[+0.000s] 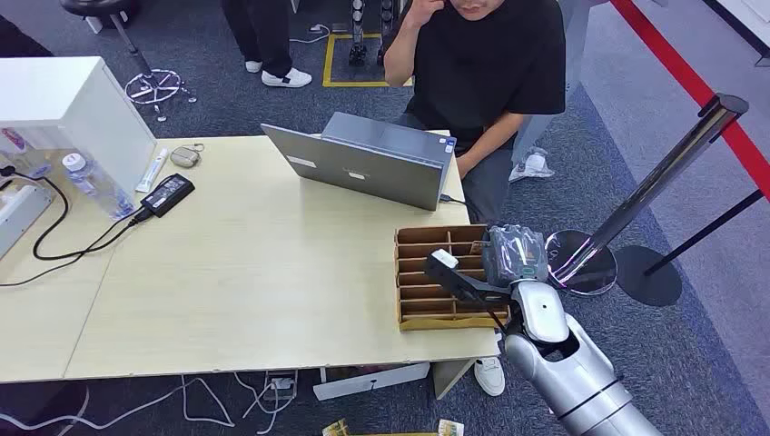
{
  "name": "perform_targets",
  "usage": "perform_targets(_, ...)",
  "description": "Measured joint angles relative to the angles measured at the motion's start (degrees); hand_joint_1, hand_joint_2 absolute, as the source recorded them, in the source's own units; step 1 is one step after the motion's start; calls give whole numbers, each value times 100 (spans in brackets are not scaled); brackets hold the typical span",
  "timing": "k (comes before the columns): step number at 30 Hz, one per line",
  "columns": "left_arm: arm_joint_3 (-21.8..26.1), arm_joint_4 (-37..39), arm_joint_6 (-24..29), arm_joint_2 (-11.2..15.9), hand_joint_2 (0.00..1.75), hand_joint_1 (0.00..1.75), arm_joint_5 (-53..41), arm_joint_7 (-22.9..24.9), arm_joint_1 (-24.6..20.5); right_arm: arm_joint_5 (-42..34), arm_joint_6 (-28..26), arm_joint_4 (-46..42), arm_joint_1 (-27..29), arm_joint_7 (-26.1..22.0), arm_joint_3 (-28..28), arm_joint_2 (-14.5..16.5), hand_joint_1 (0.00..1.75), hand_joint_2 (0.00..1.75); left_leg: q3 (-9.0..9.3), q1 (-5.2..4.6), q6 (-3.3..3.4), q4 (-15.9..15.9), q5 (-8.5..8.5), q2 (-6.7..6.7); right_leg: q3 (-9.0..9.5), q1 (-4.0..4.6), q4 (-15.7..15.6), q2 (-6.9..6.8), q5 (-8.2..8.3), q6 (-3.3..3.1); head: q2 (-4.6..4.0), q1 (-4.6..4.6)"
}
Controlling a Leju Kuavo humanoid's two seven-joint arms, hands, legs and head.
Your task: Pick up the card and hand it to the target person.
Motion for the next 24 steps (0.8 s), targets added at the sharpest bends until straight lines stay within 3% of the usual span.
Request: perform_targets(24,0,0,1,0,0,0,2,0,0,-4,-43,13,-6,-16,48,0,155,175,2,0,0,0,0,0,1,0,0,0,0,0,2,-1)
